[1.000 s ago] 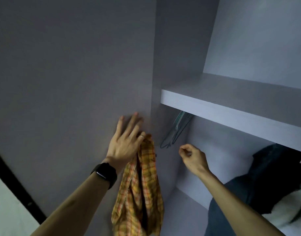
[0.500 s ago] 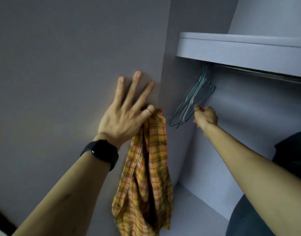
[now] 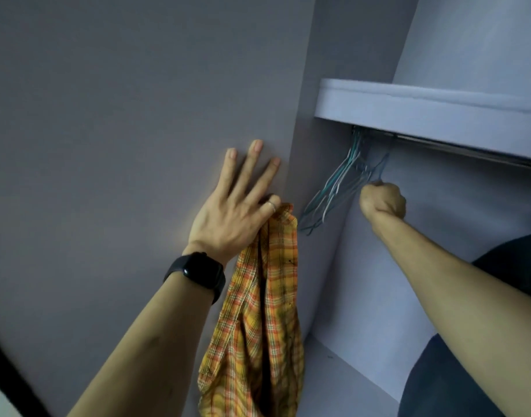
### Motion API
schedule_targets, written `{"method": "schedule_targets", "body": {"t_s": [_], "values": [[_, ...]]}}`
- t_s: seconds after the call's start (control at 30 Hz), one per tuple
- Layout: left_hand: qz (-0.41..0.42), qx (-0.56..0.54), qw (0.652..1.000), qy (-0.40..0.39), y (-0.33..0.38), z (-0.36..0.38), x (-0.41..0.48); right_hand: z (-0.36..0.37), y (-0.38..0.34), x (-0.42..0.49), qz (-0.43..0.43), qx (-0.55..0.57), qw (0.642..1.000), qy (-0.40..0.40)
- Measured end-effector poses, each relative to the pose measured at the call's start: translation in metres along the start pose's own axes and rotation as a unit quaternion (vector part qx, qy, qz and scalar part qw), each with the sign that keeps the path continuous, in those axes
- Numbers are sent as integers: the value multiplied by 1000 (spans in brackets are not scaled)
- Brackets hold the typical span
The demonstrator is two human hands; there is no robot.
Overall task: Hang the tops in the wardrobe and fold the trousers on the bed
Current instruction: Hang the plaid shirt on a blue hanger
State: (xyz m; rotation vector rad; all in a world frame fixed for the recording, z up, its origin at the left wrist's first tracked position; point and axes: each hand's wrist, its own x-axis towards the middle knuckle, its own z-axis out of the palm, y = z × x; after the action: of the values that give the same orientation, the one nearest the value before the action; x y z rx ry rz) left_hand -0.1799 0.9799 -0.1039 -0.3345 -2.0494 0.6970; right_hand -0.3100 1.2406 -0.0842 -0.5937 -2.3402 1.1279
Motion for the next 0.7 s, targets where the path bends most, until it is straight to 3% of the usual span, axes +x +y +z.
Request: {"method": "schedule_targets", "body": {"t_s": [0.27,0.33,0.57,0.63,0.7], "values": [[-5,-148,987,-67,-4,-24,8,-111,55,-61,-16,23,997,-69],[-38,-195,976,-95,-1,-34,11,-139,71,-88,-22,35,994,-106],[-180,-417,884,-113,53,-93,15,-224,130,-196,105,211,960,-152],[-177,-478,843,-172,72,-105,11,-244,146,-220,146,274,935,-171],[-123,-530,810,-221,92,-113,4,-256,157,-237,162,332,910,-189]]}}
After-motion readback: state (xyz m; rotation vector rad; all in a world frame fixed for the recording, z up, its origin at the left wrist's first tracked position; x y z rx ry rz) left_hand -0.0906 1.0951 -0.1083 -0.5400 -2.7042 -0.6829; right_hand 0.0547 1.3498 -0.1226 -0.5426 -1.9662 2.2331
